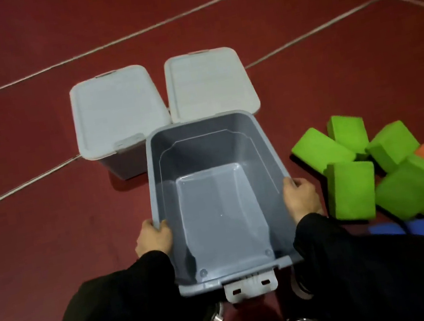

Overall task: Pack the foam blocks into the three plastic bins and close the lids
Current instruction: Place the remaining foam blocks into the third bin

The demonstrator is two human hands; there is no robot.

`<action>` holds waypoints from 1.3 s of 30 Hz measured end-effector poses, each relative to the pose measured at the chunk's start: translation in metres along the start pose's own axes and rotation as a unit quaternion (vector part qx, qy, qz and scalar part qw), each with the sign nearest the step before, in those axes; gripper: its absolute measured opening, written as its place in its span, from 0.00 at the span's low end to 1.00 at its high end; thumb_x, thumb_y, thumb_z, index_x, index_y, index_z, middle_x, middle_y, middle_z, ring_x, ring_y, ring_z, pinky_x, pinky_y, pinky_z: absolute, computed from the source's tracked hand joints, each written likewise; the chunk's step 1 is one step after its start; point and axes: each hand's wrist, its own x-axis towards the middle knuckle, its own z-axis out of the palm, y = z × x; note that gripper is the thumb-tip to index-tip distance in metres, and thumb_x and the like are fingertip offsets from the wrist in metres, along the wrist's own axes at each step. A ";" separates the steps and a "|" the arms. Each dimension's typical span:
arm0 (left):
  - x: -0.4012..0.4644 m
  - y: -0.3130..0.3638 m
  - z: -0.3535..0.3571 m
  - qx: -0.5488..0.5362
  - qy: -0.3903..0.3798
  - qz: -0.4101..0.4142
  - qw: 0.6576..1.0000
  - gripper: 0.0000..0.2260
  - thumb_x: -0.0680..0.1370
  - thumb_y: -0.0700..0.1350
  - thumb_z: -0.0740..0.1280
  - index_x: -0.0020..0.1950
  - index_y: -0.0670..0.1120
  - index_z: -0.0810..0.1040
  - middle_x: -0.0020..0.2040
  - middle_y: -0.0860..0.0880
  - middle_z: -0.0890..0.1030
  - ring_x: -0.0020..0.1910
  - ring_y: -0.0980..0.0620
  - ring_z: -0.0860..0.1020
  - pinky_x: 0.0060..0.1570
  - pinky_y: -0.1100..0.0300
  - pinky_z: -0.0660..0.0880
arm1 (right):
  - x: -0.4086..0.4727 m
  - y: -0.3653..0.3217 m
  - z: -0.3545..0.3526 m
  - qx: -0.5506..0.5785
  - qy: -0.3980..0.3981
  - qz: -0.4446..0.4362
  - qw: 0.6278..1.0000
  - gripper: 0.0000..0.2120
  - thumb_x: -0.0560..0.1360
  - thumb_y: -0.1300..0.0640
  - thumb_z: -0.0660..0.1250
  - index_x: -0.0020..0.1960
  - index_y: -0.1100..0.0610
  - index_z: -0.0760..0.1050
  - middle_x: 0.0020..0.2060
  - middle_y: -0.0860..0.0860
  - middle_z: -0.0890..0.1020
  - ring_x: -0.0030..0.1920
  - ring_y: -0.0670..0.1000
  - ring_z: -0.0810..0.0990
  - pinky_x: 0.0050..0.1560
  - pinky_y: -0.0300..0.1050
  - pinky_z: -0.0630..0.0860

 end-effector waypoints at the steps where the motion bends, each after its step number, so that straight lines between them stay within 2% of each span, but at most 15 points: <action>1: 0.007 0.000 0.011 0.009 -0.026 -0.002 1.000 0.14 0.81 0.49 0.65 0.62 0.41 0.75 0.58 0.37 0.81 0.57 0.35 0.78 0.56 0.50 0.72 | 0.006 0.011 0.003 -0.002 0.000 0.016 1.000 0.25 0.74 0.40 0.59 0.65 0.52 0.78 0.59 0.56 0.83 0.58 0.63 0.81 0.60 0.55 0.77; 5: 0.038 0.007 0.053 0.029 -0.116 0.010 0.993 0.14 0.81 0.46 0.66 0.62 0.39 0.73 0.59 0.38 0.80 0.57 0.37 0.79 0.57 0.51 0.73 | 0.041 0.046 0.014 -0.011 -0.005 0.053 0.999 0.23 0.77 0.42 0.60 0.66 0.52 0.78 0.60 0.57 0.83 0.58 0.64 0.80 0.57 0.53 0.75; 8: 0.055 0.014 0.080 0.024 -0.103 0.027 0.994 0.14 0.81 0.43 0.67 0.62 0.36 0.73 0.60 0.35 0.80 0.58 0.37 0.79 0.56 0.52 0.72 | 0.062 0.055 0.023 0.012 -0.005 0.056 0.998 0.22 0.79 0.45 0.61 0.69 0.53 0.77 0.62 0.58 0.82 0.61 0.63 0.79 0.58 0.51 0.74; 11: 0.063 0.021 0.106 0.046 -0.105 0.003 0.993 0.13 0.81 0.41 0.65 0.62 0.34 0.70 0.62 0.32 0.77 0.60 0.35 0.77 0.58 0.50 0.71 | 0.092 0.051 0.027 0.061 -0.049 0.041 0.996 0.23 0.80 0.51 0.63 0.75 0.54 0.72 0.67 0.56 0.80 0.66 0.59 0.78 0.64 0.49 0.72; 13: 0.062 0.029 0.118 0.096 -0.118 -0.041 0.987 0.18 0.81 0.40 0.66 0.65 0.33 0.66 0.68 0.29 0.71 0.67 0.32 0.72 0.65 0.48 0.67 | 0.112 0.047 0.022 0.081 -0.107 0.039 0.990 0.25 0.80 0.53 0.66 0.76 0.54 0.69 0.69 0.54 0.77 0.69 0.55 0.76 0.70 0.48 0.70; 16: 0.037 0.057 0.129 0.158 -0.080 -0.014 0.984 0.34 0.78 0.43 0.69 0.77 0.34 0.56 0.77 0.31 0.58 0.76 0.33 0.59 0.73 0.46 0.58 | 0.130 0.032 -0.002 0.038 -0.138 -0.007 0.990 0.19 0.77 0.54 0.70 0.66 0.56 0.80 0.62 0.52 0.83 0.62 0.51 0.80 0.64 0.43 0.73; 19: -0.010 0.119 0.151 0.110 -0.117 0.130 0.979 0.27 0.78 0.43 0.67 0.76 0.38 0.66 0.73 0.34 0.69 0.70 0.35 0.69 0.70 0.46 0.66 | 0.128 0.006 -0.048 0.066 -0.120 -0.063 0.989 0.05 0.77 0.56 0.71 0.49 0.52 0.85 0.47 0.52 0.87 0.47 0.48 0.81 0.50 0.43 0.74; 22: -0.081 0.194 0.179 0.024 -0.247 0.252 0.936 0.14 0.82 0.44 0.65 0.67 0.42 0.76 0.62 0.42 0.80 0.59 0.44 0.79 0.60 0.52 0.74 | 0.116 0.000 -0.106 0.097 -0.132 -0.091 0.982 0.06 0.77 0.57 0.72 0.48 0.58 0.86 0.31 0.45 0.82 0.31 0.39 0.76 0.36 0.39 0.71; 24: -0.130 0.235 0.204 -0.009 -0.293 0.332 0.896 0.08 0.80 0.46 0.66 0.58 0.48 0.79 0.54 0.45 0.83 0.55 0.46 0.82 0.58 0.49 0.77 | 0.107 0.006 -0.146 0.125 -0.127 -0.101 0.979 0.06 0.77 0.59 0.71 0.48 0.61 0.85 0.32 0.47 0.82 0.31 0.41 0.75 0.36 0.39 0.69; 27: -0.194 0.275 0.245 -0.003 -0.354 0.405 0.843 0.14 0.72 0.59 0.66 0.52 0.54 0.80 0.50 0.50 0.85 0.51 0.49 0.84 0.56 0.46 0.79 | 0.097 0.040 -0.199 0.190 -0.093 -0.095 0.973 0.06 0.79 0.64 0.66 0.46 0.58 0.81 0.37 0.53 0.81 0.36 0.48 0.77 0.35 0.36 0.71; 29: -0.237 0.287 0.271 0.047 -0.402 0.442 0.800 0.16 0.72 0.59 0.66 0.56 0.53 0.79 0.48 0.52 0.84 0.51 0.48 0.83 0.55 0.48 0.79 | 0.093 0.084 -0.225 0.234 -0.053 -0.058 0.969 0.07 0.79 0.65 0.64 0.47 0.56 0.78 0.37 0.52 0.81 0.35 0.47 0.77 0.32 0.33 0.71; 33: -0.292 0.280 0.325 0.174 -0.461 0.513 0.703 0.12 0.79 0.48 0.68 0.60 0.46 0.79 0.52 0.49 0.83 0.53 0.45 0.82 0.56 0.51 0.77 | 0.087 0.209 -0.245 0.248 0.025 0.059 0.966 0.04 0.71 0.53 0.68 0.45 0.48 0.79 0.40 0.51 0.84 0.42 0.53 0.82 0.45 0.48 0.78; 35: -0.297 0.274 0.346 0.228 -0.475 0.522 0.671 0.10 0.80 0.46 0.68 0.60 0.46 0.79 0.52 0.48 0.82 0.51 0.42 0.83 0.52 0.52 0.78 | 0.086 0.273 -0.239 0.226 0.060 0.137 0.963 0.09 0.67 0.50 0.66 0.46 0.48 0.80 0.47 0.53 0.86 0.51 0.57 0.85 0.56 0.54 0.80; 37: -0.293 0.270 0.362 0.272 -0.473 0.523 0.654 0.10 0.81 0.46 0.67 0.61 0.46 0.79 0.52 0.49 0.81 0.49 0.40 0.83 0.51 0.49 0.79 | 0.077 0.324 -0.231 0.205 0.084 0.207 0.953 0.13 0.71 0.52 0.67 0.54 0.53 0.82 0.54 0.56 0.85 0.57 0.59 0.83 0.61 0.53 0.77; 39: -0.281 0.267 0.375 0.317 -0.467 0.520 0.641 0.13 0.81 0.47 0.66 0.64 0.46 0.78 0.53 0.49 0.81 0.53 0.43 0.82 0.55 0.52 0.77 | 0.062 0.349 -0.224 0.168 0.081 0.252 0.950 0.15 0.73 0.54 0.69 0.55 0.61 0.81 0.55 0.60 0.83 0.57 0.61 0.81 0.59 0.51 0.75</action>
